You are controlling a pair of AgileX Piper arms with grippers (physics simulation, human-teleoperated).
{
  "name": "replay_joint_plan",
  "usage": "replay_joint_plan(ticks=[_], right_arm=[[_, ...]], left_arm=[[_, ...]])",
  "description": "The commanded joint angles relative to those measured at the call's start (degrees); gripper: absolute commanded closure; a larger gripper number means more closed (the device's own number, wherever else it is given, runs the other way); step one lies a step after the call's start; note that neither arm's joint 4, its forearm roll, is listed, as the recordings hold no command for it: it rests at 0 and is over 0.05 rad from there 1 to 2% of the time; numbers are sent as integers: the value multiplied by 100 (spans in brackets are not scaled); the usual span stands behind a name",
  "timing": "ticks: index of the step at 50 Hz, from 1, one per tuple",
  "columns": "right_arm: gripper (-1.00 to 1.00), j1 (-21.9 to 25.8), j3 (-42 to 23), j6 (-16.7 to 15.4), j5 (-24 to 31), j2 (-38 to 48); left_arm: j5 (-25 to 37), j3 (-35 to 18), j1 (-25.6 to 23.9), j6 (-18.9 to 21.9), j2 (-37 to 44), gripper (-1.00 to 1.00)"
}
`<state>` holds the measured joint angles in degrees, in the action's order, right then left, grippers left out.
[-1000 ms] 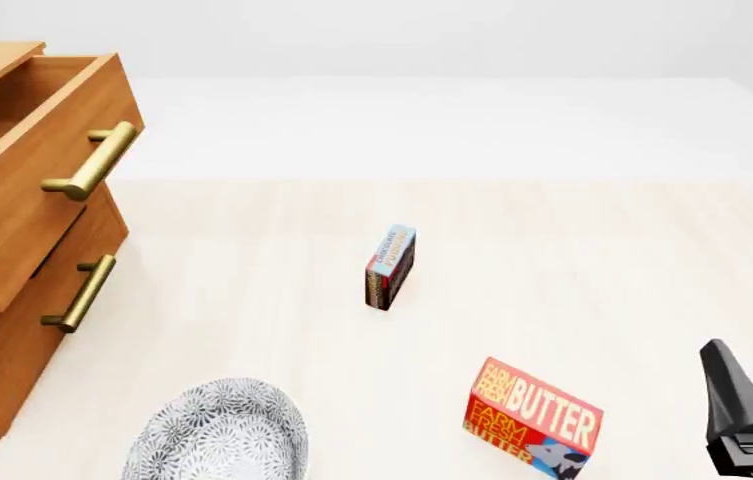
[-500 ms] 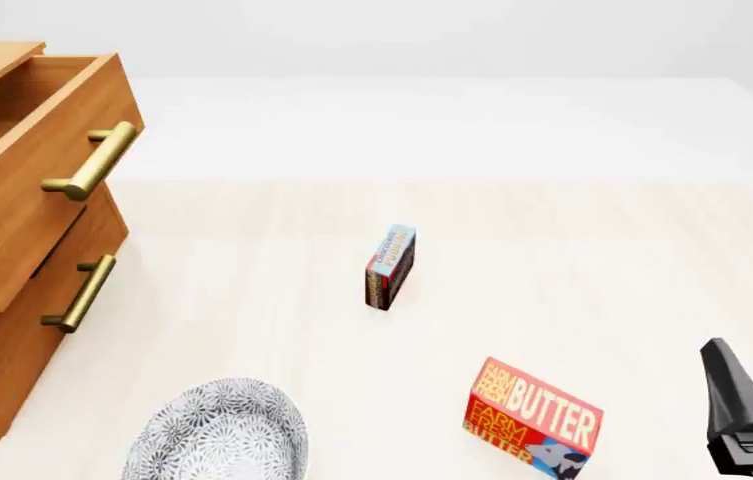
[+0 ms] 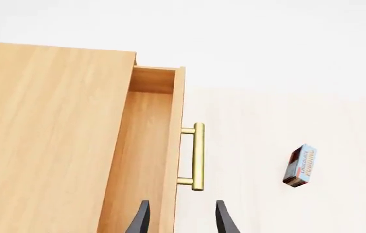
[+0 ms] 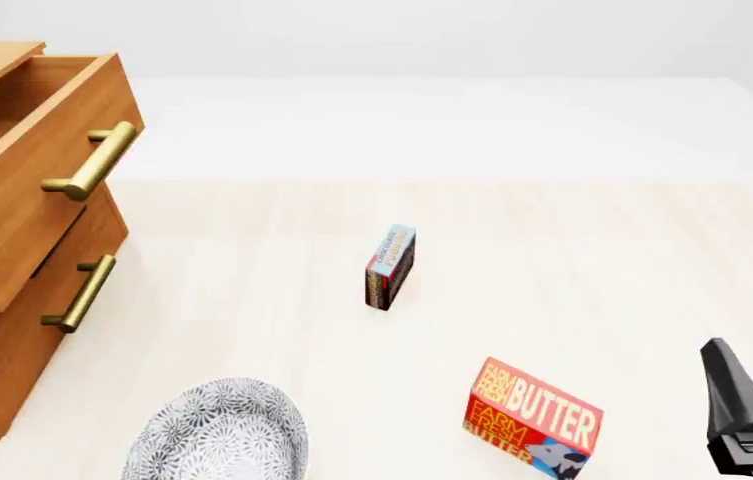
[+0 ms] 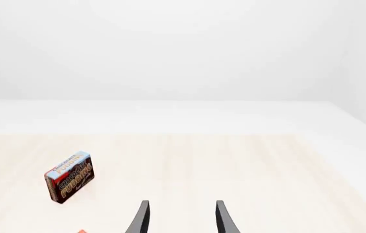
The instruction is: Put the chocolate pudding in the top drawer of the cabinet and close it.
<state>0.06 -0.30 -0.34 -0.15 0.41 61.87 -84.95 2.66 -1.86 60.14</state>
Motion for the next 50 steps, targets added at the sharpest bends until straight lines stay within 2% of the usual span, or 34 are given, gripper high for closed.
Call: replay_joint_plan(ticks=[1, 25, 50], right_arm=[[-100, 0, 0, 0, -1, 1], [-100, 1, 27, 0, 11, -36], [-100, 2, 27, 0, 11, -36]], left_arm=[[104, 1, 18, -26, 119, -100], [28, 378, -83, -222, 198, -100], [-62, 624, 96, -112, 493, -100]])
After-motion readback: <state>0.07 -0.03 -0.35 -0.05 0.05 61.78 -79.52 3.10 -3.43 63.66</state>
